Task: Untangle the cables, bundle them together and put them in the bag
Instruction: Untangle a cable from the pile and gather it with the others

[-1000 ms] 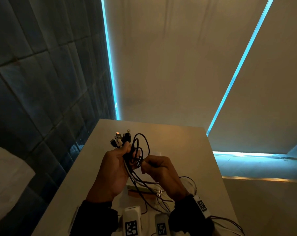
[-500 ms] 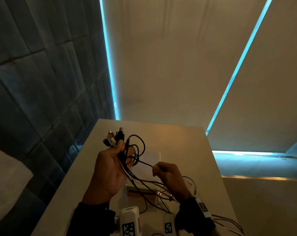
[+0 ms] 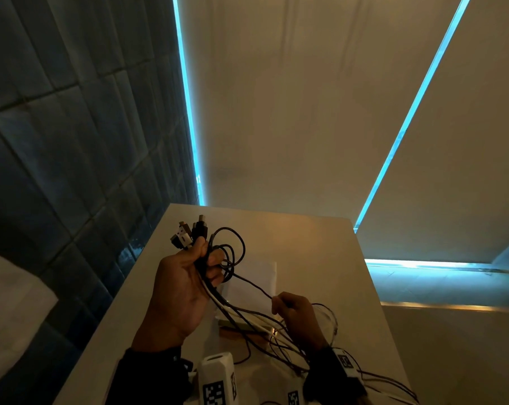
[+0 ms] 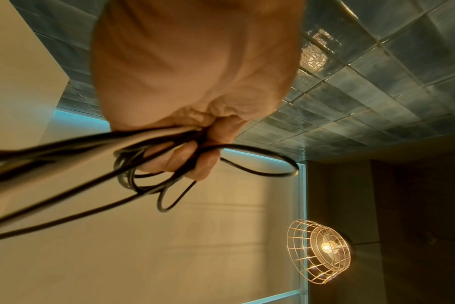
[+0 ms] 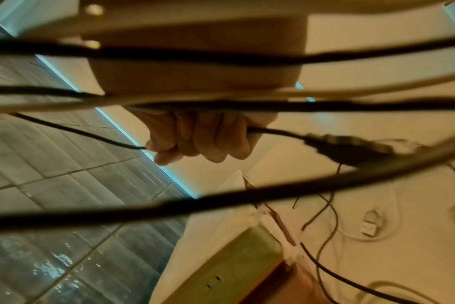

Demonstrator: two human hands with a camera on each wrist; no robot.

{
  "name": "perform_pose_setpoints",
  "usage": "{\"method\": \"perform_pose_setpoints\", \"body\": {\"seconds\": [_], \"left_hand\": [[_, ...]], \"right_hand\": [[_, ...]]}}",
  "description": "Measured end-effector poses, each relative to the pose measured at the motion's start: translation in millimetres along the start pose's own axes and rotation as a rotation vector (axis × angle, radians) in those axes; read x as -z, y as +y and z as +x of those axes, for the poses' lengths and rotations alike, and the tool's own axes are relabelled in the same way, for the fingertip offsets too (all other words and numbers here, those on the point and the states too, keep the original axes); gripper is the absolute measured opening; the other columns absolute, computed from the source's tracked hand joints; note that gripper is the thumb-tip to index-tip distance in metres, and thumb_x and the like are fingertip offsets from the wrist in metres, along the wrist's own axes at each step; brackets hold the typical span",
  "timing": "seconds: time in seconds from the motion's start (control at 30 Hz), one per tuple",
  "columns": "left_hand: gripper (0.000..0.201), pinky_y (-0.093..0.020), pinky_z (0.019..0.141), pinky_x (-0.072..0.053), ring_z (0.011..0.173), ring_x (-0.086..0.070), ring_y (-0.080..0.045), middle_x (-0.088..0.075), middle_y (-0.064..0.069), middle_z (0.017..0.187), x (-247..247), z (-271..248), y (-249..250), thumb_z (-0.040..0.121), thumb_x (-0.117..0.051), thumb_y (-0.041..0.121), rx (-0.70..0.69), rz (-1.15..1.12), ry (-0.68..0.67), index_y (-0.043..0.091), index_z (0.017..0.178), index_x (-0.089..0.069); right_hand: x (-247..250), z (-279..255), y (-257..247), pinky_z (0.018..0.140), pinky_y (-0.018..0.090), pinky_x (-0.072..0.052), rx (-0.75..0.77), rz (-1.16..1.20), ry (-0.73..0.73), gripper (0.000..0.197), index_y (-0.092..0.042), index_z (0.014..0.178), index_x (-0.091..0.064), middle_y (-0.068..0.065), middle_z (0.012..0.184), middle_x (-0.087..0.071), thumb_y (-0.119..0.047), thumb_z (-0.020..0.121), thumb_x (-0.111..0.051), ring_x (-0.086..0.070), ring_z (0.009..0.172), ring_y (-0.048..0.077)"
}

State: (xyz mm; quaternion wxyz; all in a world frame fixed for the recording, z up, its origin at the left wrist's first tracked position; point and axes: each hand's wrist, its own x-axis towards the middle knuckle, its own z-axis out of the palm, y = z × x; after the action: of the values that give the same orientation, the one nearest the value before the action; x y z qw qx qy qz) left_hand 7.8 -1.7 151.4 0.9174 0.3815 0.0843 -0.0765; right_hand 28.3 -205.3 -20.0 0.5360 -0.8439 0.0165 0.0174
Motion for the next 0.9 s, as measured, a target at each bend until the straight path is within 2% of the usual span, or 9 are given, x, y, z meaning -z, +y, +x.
{"method": "perform_pose_setpoints", "body": {"seconds": [0.13, 0.23, 0.4, 0.53, 0.6, 0.7, 0.8, 0.83, 0.9], "left_hand": [[0.03, -0.019, 0.043, -0.03, 0.046, -0.032, -0.008, -0.044, 0.002, 0.054, 2.9, 1.8, -2.6, 0.098, -0.034, 0.02, 0.016, 0.051, 0.023, 0.017, 0.069, -0.04], [0.029, -0.019, 0.043, -0.028, 0.044, -0.032, -0.008, -0.045, 0.001, 0.054, 4.3, 3.0, -6.2, 0.099, -0.033, 0.021, 0.043, 0.079, 0.04, 0.017, 0.07, -0.04], [0.028, -0.022, 0.047, -0.026, 0.046, -0.031, -0.009, -0.046, 0.001, 0.054, 2.5, 4.1, -9.6, 0.1, -0.034, 0.02, 0.059, 0.133, 0.076, 0.016, 0.072, -0.041], [0.025, -0.025, 0.051, -0.029, 0.045, -0.038, -0.01, -0.045, 0.0, 0.057, -0.8, 5.2, -14.3, 0.1, -0.036, 0.02, 0.054, 0.17, 0.121, 0.017, 0.076, -0.042], [0.023, -0.023, 0.048, -0.037, 0.044, -0.047, -0.01, -0.046, -0.001, 0.06, -2.0, 5.5, -17.4, 0.1, -0.038, 0.02, 0.051, 0.179, 0.143, 0.016, 0.079, -0.046], [0.021, -0.03, 0.059, -0.041, 0.056, -0.053, -0.015, -0.054, -0.004, 0.064, -4.6, 5.0, -20.5, 0.099, -0.041, 0.021, 0.033, 0.2, 0.168, 0.011, 0.087, -0.055], [0.024, -0.032, 0.063, -0.047, 0.066, -0.057, -0.021, -0.06, -0.009, 0.072, -6.2, 3.8, -20.2, 0.099, -0.041, 0.021, 0.02, 0.194, 0.175, 0.006, 0.095, -0.059], [0.024, -0.032, 0.062, -0.047, 0.067, -0.057, -0.021, -0.06, -0.01, 0.074, -6.2, 3.6, -19.8, 0.099, -0.041, 0.021, 0.016, 0.19, 0.18, 0.005, 0.097, -0.059], [0.024, -0.032, 0.063, -0.044, 0.068, -0.055, -0.021, -0.059, -0.011, 0.076, -5.5, 3.6, -19.2, 0.099, -0.041, 0.021, 0.014, 0.181, 0.184, 0.006, 0.097, -0.059]], "right_hand": [[2.9, -2.1, 3.0, 0.061, 0.029, -0.036, -0.057, -0.014, 0.079, 0.037, -0.022, 0.056, -0.058, 0.003, 0.061, -0.056, -0.015, 0.093, -0.057, -0.048, 0.059, 0.012], [11.3, -1.5, -16.3, 0.053, 0.025, -0.032, -0.044, 0.031, 0.226, 0.029, -0.01, 0.066, -0.064, 0.005, 0.059, -0.057, -0.017, 0.093, -0.057, -0.042, 0.052, 0.009], [24.7, 0.8, -72.5, 0.057, 0.029, -0.036, 0.091, 0.292, 0.362, 0.021, -0.012, 0.073, -0.063, -0.012, 0.053, -0.048, -0.017, 0.092, -0.056, -0.041, 0.054, 0.008], [24.1, -19.3, -123.3, 0.054, 0.02, -0.036, 0.368, 0.362, 0.233, 0.017, -0.008, 0.078, -0.06, -0.008, 0.061, -0.051, -0.014, 0.094, -0.056, -0.041, 0.056, 0.004], [19.4, -27.8, -138.5, 0.056, 0.023, -0.039, 0.457, 0.295, 0.128, 0.015, -0.009, 0.079, -0.059, -0.002, 0.066, -0.054, -0.016, 0.092, -0.056, -0.045, 0.059, 0.007], [8.8, -33.4, -145.9, 0.063, 0.016, -0.044, 0.531, 0.203, -0.009, 0.018, -0.014, 0.076, -0.058, -0.015, 0.069, -0.059, -0.007, 0.093, -0.056, -0.056, 0.067, 0.0], [0.9, -35.5, -143.0, 0.071, 0.032, -0.056, 0.554, 0.152, -0.079, 0.015, -0.016, 0.083, -0.066, -0.011, 0.08, -0.069, -0.014, 0.093, -0.055, -0.067, 0.077, 0.008], [0.6, -35.4, -141.4, 0.071, 0.034, -0.055, 0.543, 0.129, -0.089, 0.016, -0.015, 0.083, -0.067, -0.009, 0.08, -0.069, -0.017, 0.093, -0.055, -0.066, 0.076, 0.009], [1.0, -34.3, -138.2, 0.063, 0.025, -0.049, 0.519, 0.093, -0.108, 0.017, -0.014, 0.08, -0.068, -0.012, 0.071, -0.063, -0.018, 0.091, -0.056, -0.06, 0.067, 0.006]]}}
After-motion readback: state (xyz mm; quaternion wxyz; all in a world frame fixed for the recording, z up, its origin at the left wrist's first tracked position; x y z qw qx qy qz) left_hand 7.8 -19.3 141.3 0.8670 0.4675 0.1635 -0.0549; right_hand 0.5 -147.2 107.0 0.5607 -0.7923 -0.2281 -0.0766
